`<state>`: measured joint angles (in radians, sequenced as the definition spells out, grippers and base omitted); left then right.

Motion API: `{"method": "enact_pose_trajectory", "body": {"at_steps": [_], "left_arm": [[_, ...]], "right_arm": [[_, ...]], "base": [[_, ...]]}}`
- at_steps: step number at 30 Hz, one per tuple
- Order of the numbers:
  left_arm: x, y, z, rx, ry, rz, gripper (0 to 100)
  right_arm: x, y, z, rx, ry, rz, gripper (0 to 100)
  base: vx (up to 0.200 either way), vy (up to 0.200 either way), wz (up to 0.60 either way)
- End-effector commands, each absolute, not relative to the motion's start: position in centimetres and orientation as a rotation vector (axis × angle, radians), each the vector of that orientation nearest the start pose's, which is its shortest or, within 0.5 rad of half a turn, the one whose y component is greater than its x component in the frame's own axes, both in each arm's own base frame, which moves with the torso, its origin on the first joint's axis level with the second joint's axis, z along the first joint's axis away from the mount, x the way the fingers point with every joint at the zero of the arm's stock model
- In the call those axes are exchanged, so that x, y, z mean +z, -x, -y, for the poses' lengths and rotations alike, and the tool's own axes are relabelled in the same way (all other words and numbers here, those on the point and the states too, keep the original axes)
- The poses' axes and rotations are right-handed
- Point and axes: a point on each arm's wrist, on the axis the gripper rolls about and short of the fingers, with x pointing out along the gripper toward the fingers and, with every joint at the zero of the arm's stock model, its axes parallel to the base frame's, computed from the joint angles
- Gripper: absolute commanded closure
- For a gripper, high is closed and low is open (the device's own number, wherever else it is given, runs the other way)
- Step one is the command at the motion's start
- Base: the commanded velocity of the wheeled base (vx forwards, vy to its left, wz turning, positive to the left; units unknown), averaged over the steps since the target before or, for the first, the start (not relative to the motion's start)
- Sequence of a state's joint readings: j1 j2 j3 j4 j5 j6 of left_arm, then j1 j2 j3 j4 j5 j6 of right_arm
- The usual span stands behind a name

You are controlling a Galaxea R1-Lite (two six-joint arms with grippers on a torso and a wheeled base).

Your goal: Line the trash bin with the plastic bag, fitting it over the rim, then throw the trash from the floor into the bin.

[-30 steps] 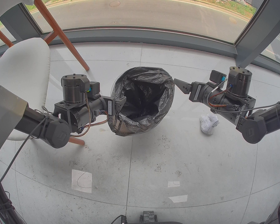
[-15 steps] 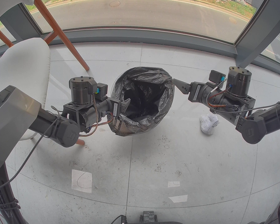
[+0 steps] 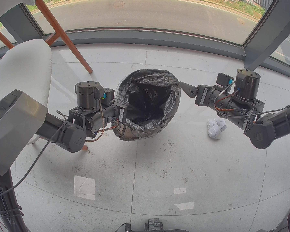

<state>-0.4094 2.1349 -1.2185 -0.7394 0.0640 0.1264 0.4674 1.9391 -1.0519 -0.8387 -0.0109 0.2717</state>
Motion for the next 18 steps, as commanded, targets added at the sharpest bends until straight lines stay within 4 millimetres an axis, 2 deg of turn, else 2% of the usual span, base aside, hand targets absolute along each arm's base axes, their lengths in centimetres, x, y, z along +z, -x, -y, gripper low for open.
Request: {"method": "enact_pose_trajectory", "body": {"at_steps": [1,7,13,18], "left_arm": [[14.2,-39.4,16.9,-0.353,-0.165,-0.154,100],[14.9,-40.3,14.9,-0.295,-0.152,-0.136,100],[16.9,-42.2,11.3,-0.193,-0.132,-0.069,100],[17.8,-42.5,11.1,-0.149,-0.098,-0.026,100]], "right_arm": [[18.6,-33.9,-17.1,0.447,-0.254,-0.113,0],[18.5,-33.9,-17.1,0.447,-0.254,-0.114,0],[18.5,-33.9,-17.1,0.447,-0.254,-0.114,0],[18.5,-33.9,-17.3,0.451,-0.253,-0.116,0]], "base": [[0.0,0.0,0.0],[0.0,0.0,0.0],[0.0,0.0,0.0],[0.0,0.0,0.0]]}}
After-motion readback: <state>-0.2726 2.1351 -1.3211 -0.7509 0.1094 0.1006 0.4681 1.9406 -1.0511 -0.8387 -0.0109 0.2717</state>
